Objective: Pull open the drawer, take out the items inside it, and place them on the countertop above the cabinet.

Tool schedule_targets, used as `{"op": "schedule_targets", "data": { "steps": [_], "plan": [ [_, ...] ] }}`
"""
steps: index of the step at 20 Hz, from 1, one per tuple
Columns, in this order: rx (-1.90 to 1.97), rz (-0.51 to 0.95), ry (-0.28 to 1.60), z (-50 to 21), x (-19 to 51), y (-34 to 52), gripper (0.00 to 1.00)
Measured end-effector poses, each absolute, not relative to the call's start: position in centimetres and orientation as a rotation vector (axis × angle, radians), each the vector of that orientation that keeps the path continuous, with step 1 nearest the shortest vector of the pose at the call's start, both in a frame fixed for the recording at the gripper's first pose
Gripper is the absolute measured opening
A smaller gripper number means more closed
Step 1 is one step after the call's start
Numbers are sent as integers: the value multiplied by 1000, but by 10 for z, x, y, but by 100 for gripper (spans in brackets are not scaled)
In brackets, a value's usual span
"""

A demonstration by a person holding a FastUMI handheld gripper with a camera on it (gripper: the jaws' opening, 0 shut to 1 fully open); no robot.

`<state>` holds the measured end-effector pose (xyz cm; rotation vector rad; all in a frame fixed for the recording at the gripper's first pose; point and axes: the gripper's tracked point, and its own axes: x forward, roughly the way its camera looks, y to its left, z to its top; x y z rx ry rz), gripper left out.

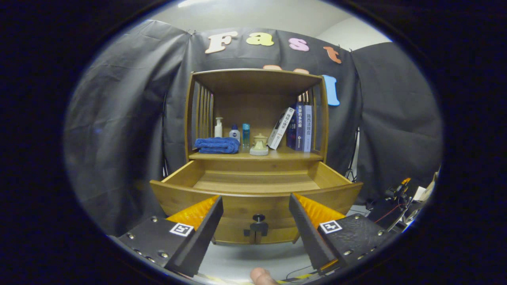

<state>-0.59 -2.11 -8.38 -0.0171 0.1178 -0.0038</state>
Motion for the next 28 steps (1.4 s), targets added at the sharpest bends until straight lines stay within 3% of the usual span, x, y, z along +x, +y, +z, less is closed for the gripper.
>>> {"op": "schedule_targets", "data": {
  "steps": [15, 28],
  "plan": [
    [-23, 16, 232, -171, 14, -6, 100],
    [56, -22, 268, -196, 58, -11, 100]
  ]
}}
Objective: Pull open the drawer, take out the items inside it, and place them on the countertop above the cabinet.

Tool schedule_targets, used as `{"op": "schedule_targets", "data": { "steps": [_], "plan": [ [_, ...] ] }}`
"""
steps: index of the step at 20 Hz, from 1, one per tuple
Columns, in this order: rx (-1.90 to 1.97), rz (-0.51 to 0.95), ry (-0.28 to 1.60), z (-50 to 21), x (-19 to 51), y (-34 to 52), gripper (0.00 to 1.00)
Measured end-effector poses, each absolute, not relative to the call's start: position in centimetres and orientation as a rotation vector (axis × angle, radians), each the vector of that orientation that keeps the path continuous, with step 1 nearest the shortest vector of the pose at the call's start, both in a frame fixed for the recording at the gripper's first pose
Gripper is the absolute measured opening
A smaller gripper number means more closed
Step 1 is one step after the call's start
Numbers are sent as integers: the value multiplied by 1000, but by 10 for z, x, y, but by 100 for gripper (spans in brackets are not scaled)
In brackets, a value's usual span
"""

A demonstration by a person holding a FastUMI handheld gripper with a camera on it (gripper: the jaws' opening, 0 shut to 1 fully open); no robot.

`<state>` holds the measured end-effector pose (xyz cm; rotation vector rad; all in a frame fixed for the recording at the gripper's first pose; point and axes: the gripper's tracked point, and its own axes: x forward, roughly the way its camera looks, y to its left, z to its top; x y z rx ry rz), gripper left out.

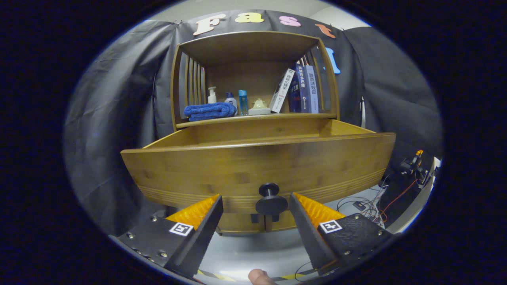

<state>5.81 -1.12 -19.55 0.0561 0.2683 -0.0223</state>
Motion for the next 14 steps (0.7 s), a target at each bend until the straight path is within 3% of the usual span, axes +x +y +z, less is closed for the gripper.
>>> {"op": "schedule_targets", "data": {
  "steps": [6, 14],
  "plan": [
    [38, -27, 213, -199, 95, -13, 100],
    [-3, -19, 199, -196, 83, -17, 99]
  ]
}}
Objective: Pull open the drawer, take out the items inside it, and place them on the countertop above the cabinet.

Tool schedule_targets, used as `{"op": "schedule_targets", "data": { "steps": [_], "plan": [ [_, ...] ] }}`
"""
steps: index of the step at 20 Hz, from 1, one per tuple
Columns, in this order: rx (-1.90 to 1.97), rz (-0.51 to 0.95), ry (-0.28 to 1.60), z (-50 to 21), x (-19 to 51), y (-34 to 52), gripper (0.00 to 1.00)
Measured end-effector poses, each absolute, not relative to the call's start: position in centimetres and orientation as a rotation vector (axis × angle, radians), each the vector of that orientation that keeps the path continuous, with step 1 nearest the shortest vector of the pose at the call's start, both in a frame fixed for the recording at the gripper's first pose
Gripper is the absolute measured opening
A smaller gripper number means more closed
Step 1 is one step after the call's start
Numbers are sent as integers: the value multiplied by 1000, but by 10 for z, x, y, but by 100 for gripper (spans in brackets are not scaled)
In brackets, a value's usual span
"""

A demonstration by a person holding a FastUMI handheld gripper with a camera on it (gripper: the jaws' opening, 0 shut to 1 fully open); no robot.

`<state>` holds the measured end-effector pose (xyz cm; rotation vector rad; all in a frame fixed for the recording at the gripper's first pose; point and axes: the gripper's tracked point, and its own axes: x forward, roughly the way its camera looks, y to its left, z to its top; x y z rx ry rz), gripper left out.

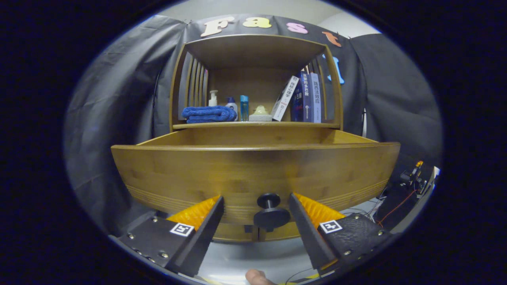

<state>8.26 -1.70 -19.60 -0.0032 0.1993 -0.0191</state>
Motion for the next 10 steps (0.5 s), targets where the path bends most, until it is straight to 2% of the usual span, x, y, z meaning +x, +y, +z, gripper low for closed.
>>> {"op": "schedule_targets", "data": {
  "steps": [10],
  "plan": [
    [14, -14, 210, -194, 102, -16, 99]
  ]
}}
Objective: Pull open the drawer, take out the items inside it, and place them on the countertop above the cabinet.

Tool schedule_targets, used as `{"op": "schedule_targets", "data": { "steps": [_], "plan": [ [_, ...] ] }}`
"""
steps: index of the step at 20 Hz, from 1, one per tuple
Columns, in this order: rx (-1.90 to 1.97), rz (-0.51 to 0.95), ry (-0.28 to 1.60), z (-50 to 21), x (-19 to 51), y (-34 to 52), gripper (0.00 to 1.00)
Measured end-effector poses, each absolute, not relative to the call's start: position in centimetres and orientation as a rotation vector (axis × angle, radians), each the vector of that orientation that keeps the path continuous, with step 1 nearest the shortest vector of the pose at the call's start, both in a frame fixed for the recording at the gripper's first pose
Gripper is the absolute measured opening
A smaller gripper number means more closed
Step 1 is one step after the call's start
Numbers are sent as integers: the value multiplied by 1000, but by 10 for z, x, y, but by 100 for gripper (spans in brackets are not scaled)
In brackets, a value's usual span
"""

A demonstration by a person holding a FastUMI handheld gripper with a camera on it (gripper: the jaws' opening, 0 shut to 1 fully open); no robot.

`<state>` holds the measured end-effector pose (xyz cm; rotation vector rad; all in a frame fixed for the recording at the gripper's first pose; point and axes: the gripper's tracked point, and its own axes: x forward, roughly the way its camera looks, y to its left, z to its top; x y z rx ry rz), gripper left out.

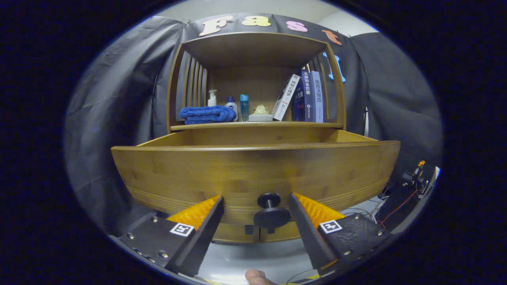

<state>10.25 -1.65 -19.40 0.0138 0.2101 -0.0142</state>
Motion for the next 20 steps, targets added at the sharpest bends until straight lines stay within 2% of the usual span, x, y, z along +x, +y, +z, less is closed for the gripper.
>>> {"op": "schedule_targets", "data": {
  "steps": [20],
  "plan": [
    [37, -25, 282, -195, 232, 1, 99]
  ]
}}
